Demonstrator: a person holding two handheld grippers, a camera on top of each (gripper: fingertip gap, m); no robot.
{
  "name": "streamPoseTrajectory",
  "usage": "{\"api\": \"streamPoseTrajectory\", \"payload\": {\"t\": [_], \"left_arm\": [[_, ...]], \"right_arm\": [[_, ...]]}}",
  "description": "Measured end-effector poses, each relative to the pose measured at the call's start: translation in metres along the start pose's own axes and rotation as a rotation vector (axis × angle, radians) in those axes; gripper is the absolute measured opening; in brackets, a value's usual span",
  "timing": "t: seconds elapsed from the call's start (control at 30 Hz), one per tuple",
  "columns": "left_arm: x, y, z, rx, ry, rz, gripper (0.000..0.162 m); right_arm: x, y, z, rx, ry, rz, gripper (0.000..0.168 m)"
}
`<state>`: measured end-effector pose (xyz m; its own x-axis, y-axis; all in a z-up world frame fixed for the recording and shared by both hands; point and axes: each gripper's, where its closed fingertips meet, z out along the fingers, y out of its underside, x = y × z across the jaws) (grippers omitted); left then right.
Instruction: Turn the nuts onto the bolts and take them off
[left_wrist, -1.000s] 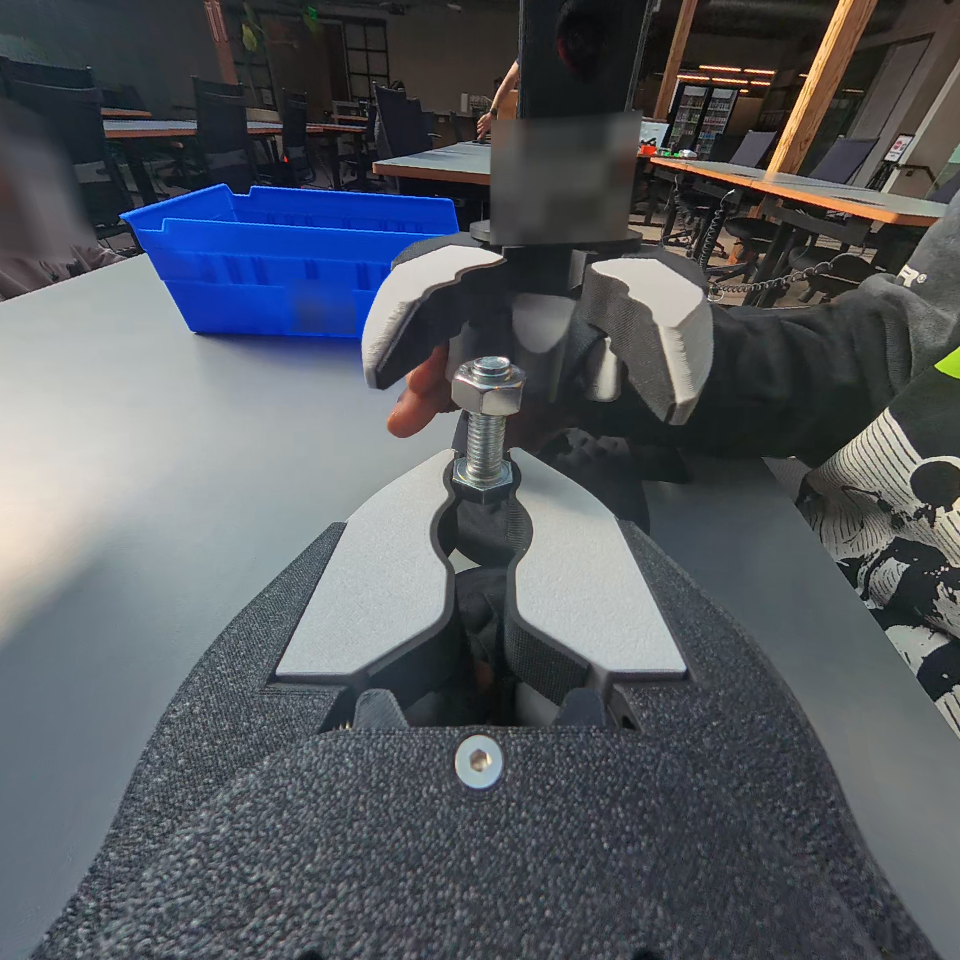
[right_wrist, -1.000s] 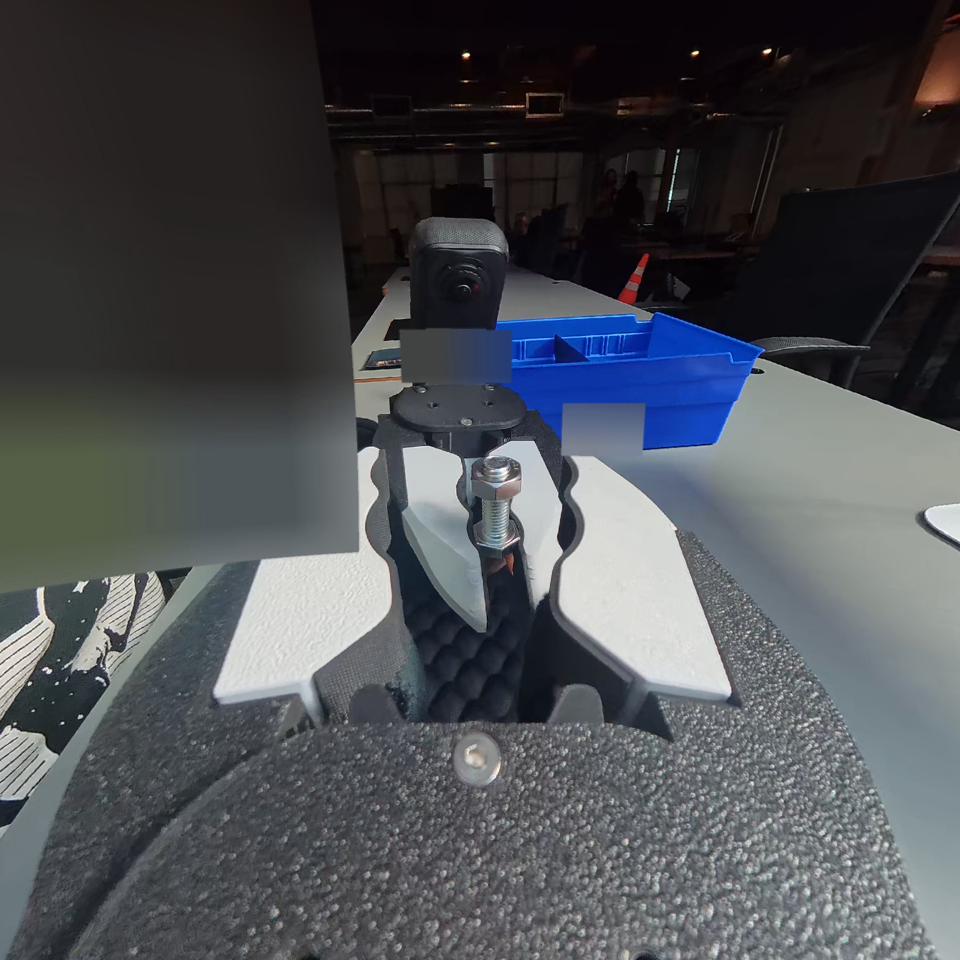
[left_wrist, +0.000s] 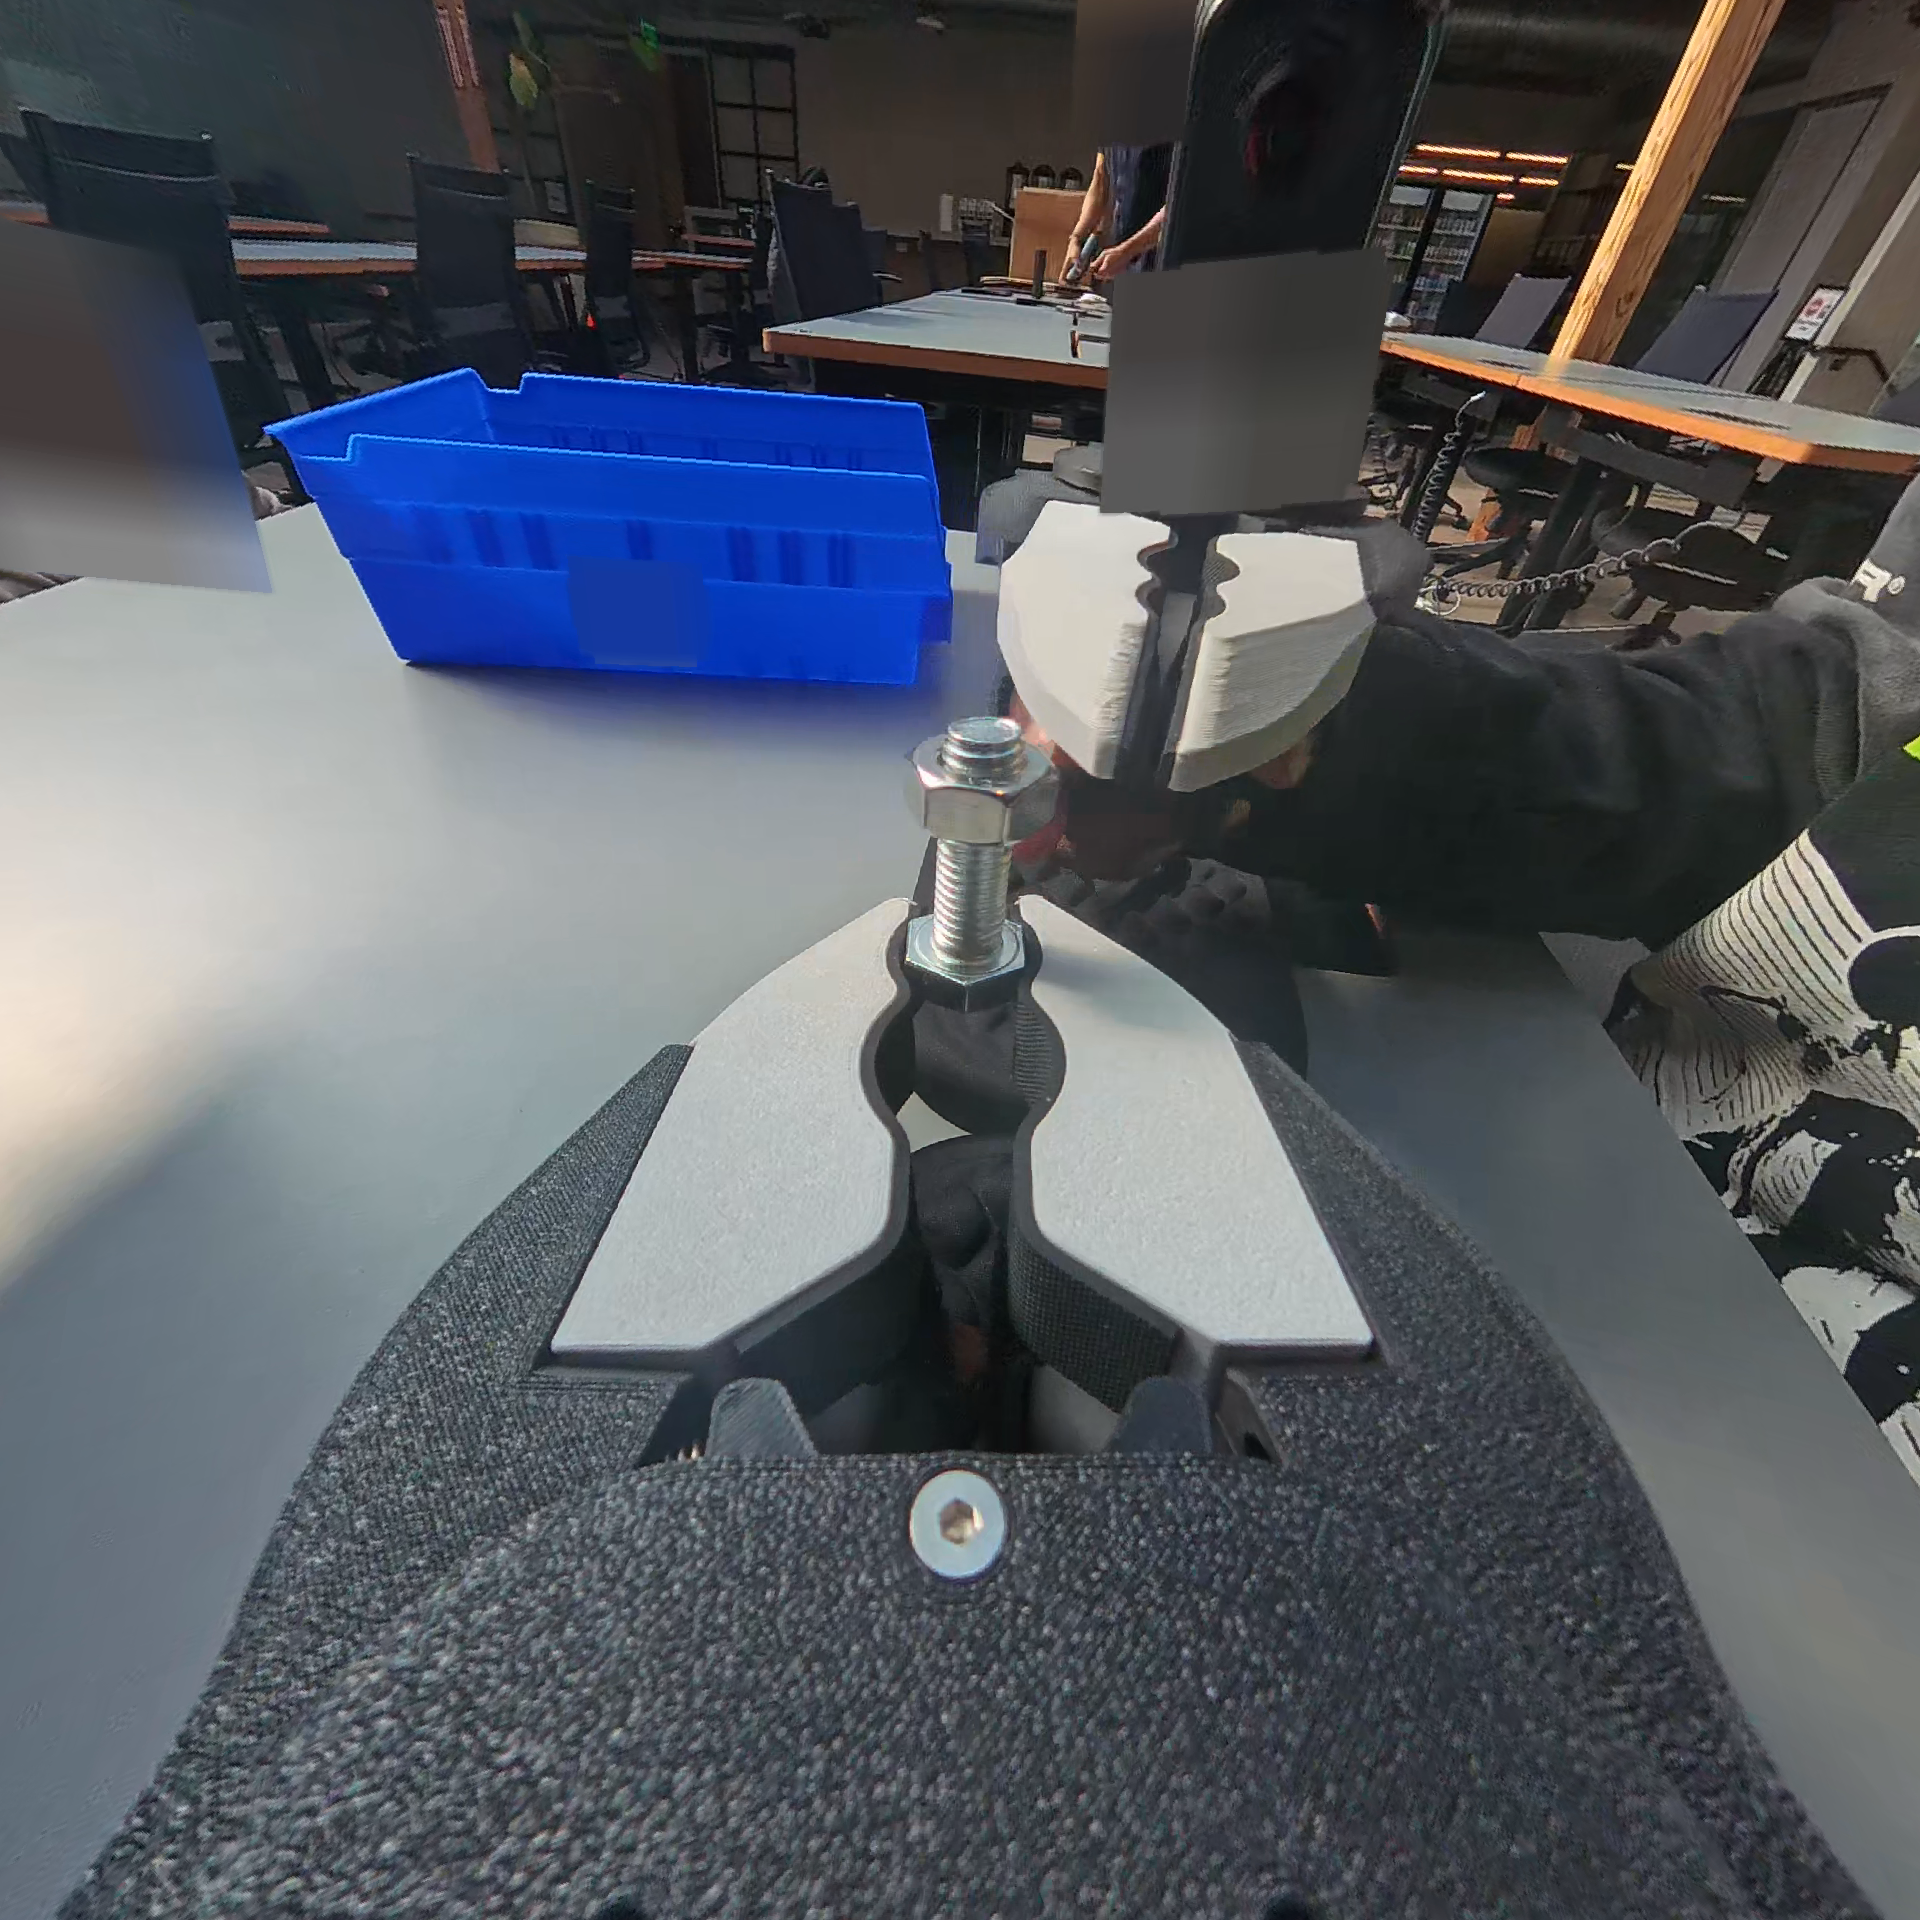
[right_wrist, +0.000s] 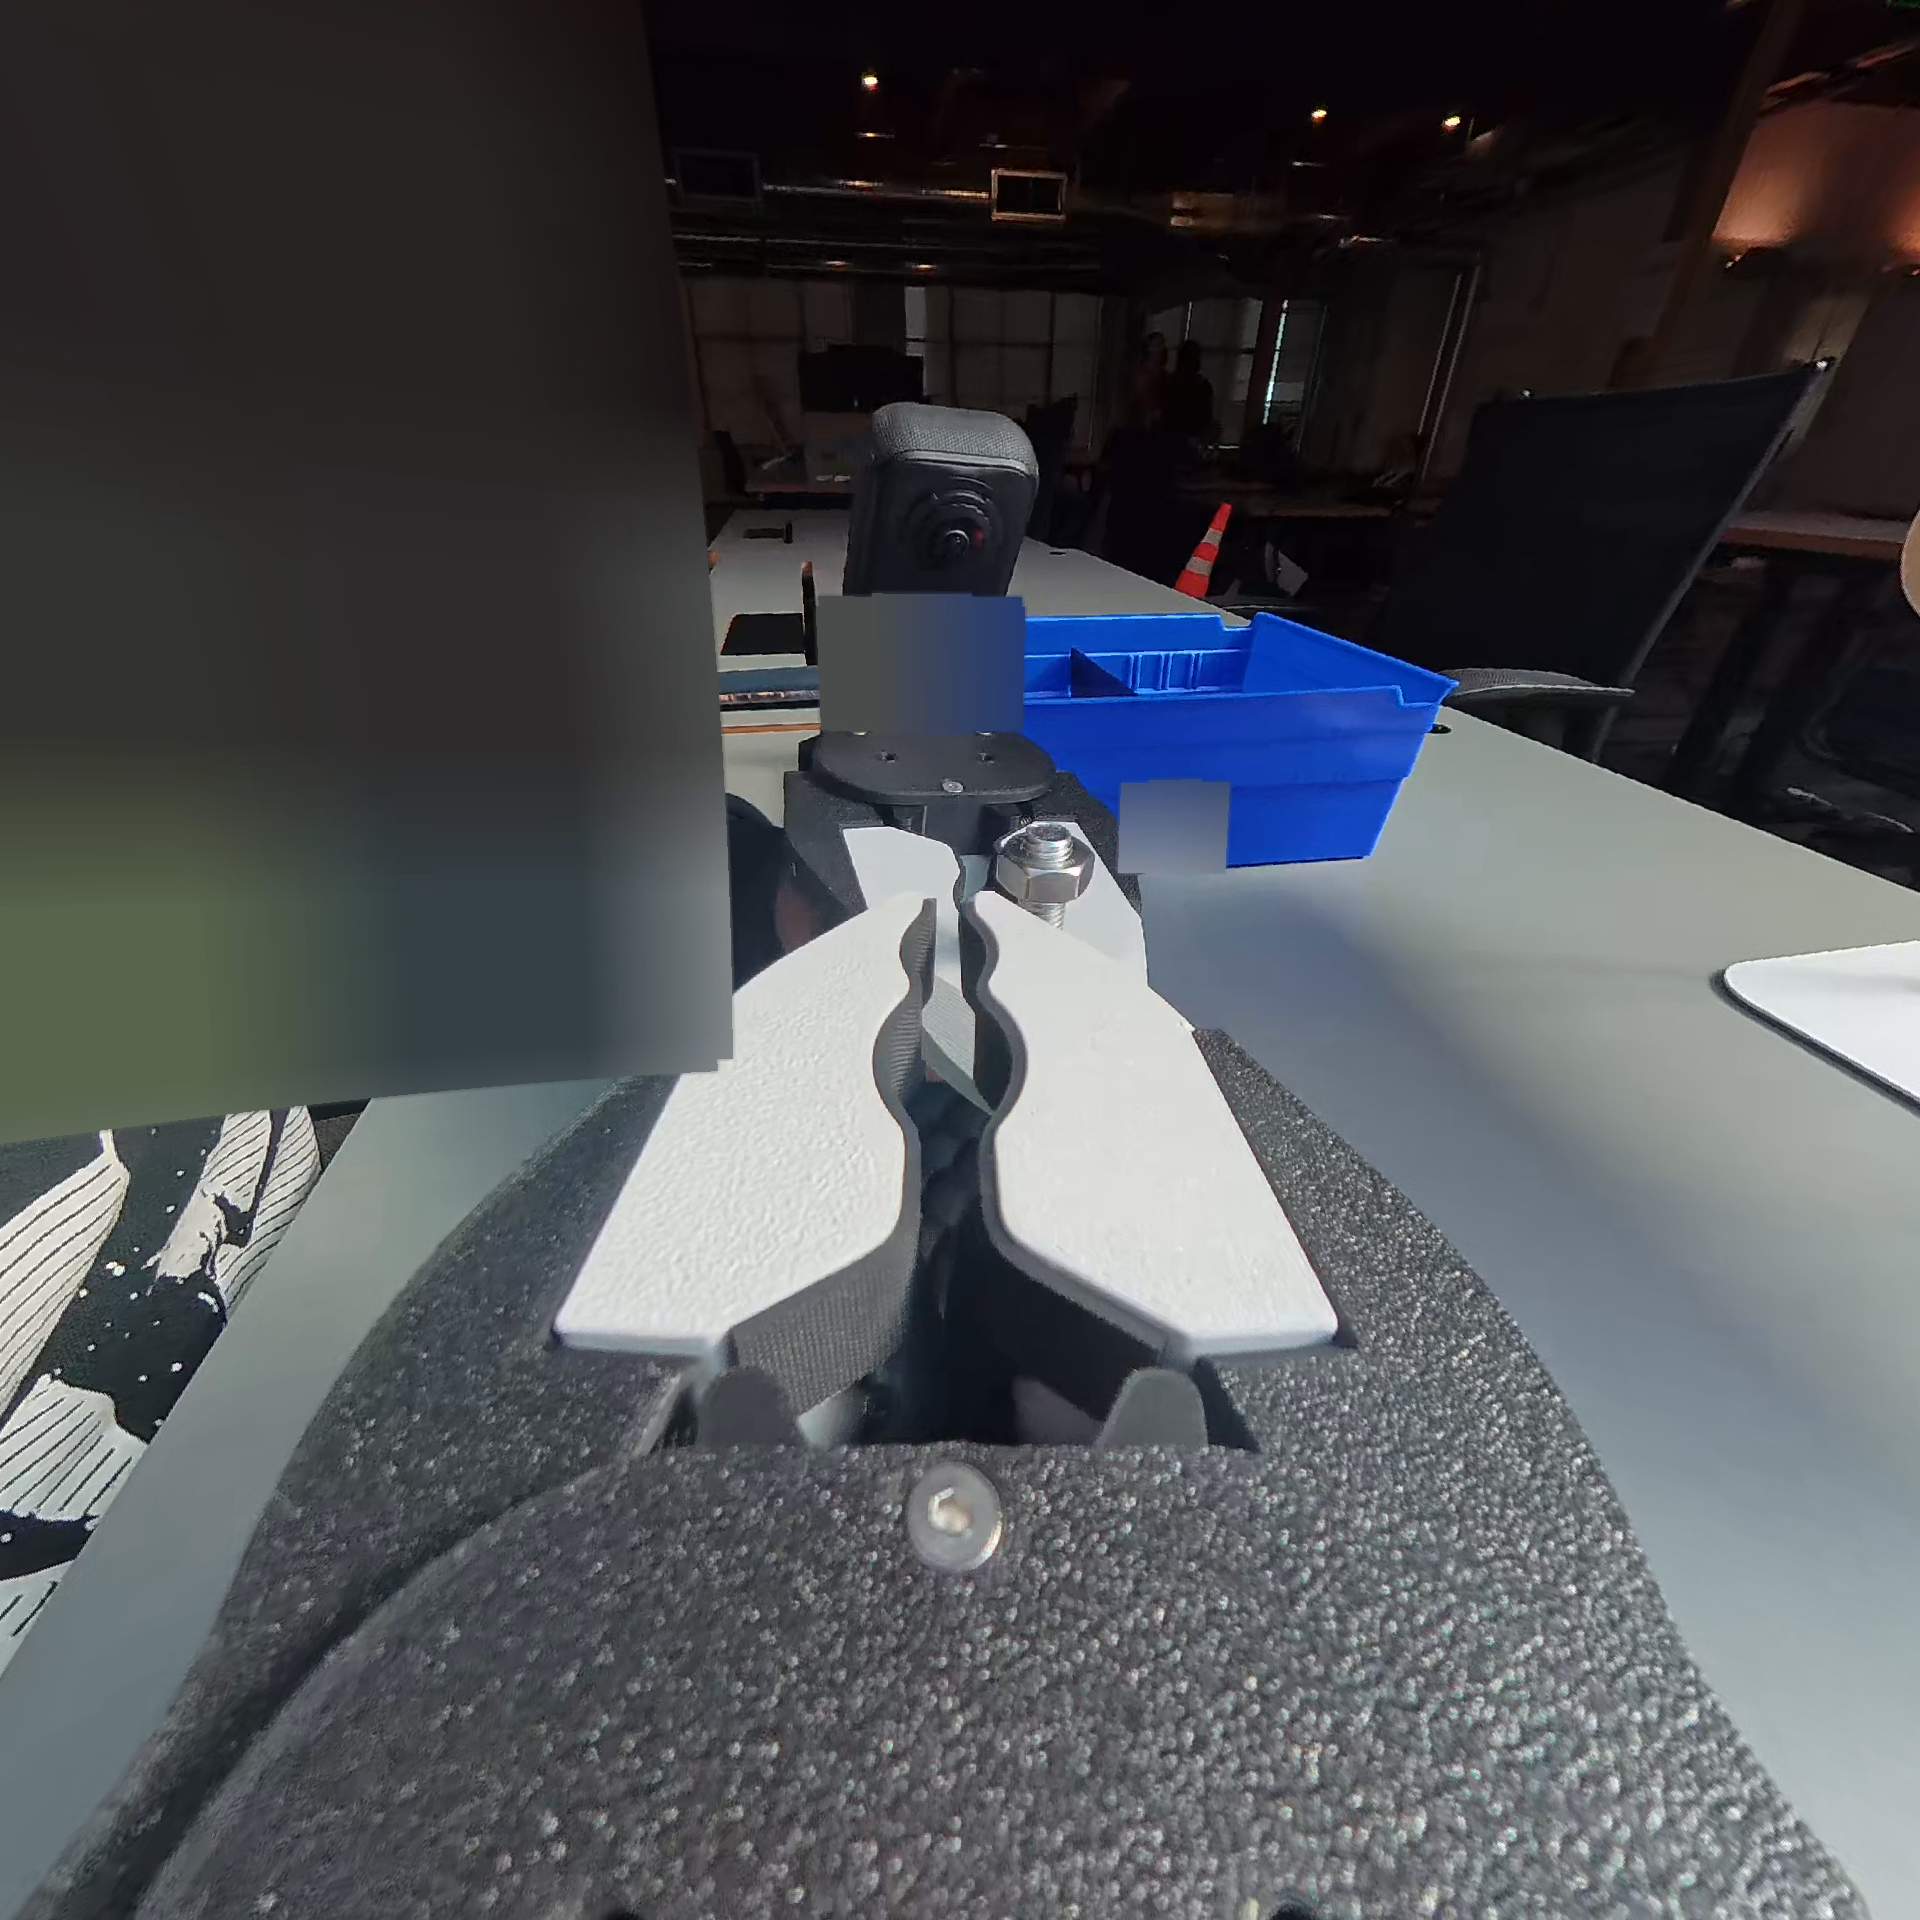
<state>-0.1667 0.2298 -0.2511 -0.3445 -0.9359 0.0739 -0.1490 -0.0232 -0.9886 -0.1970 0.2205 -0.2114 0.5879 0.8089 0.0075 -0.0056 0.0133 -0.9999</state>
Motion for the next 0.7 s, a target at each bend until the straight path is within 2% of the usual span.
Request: {"api": "streamPoseTrajectory", "payload": {"t": [0.13,0.27,0.37,0.53,0.7], "left_arm": [[0.0,0.0,0.0,0.001,0.001,-0.002,0.014],[0.0,0.001,0.0,-0.003,0.002,0.003,0.013],[0.001,0.001,0.001,-0.01,0.006,0.007,0.014],[0.001,0.001,0.001,-0.009,0.006,0.003,0.014],[0.0,0.001,0.001,-0.008,0.003,0.002,0.014]], "right_arm": [[0.007,0.0,-0.002,0.008,0.035,0.0,0.008],[0.017,-0.004,0.003,0.048,0.069,0.012,0.04],[0.016,-0.003,0.014,0.049,0.035,0.028,0.051],[0.01,-0.001,0.03,0.011,-0.024,0.014,0.054],[0.006,0.001,0.035,-0.016,-0.034,-0.012,0.046]]}}
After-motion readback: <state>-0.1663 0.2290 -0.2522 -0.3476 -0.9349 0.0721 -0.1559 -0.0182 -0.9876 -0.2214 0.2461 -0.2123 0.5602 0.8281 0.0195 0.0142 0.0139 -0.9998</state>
